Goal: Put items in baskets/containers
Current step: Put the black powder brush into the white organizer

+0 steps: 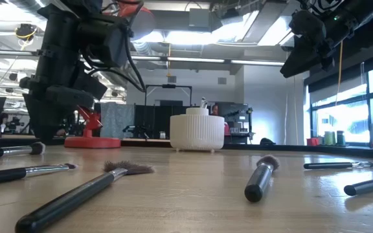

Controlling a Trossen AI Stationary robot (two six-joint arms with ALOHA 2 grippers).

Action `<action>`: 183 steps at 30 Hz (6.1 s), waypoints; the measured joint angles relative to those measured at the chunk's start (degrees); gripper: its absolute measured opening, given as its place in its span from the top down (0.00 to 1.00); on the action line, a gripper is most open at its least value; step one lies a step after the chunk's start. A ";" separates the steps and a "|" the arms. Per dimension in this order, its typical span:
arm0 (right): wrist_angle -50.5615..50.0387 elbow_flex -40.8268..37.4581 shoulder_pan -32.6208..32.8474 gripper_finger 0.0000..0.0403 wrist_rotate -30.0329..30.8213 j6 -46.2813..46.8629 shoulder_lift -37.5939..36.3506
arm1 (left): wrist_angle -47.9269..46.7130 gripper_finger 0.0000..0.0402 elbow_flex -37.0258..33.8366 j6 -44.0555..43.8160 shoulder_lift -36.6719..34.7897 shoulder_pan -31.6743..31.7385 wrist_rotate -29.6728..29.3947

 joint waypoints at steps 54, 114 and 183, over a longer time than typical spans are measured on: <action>3.34 0.04 -0.11 0.72 -0.37 -0.32 0.00 | 33.06 0.97 14.23 29.91 -0.28 1.68 -46.95; -2.58 0.04 -0.09 0.72 0.11 1.00 0.00 | 32.60 0.80 16.59 47.18 5.16 3.98 -22.91; 33.36 -11.56 3.40 0.72 5.31 11.67 37.66 | 75.59 0.64 18.88 51.75 24.55 9.82 -16.33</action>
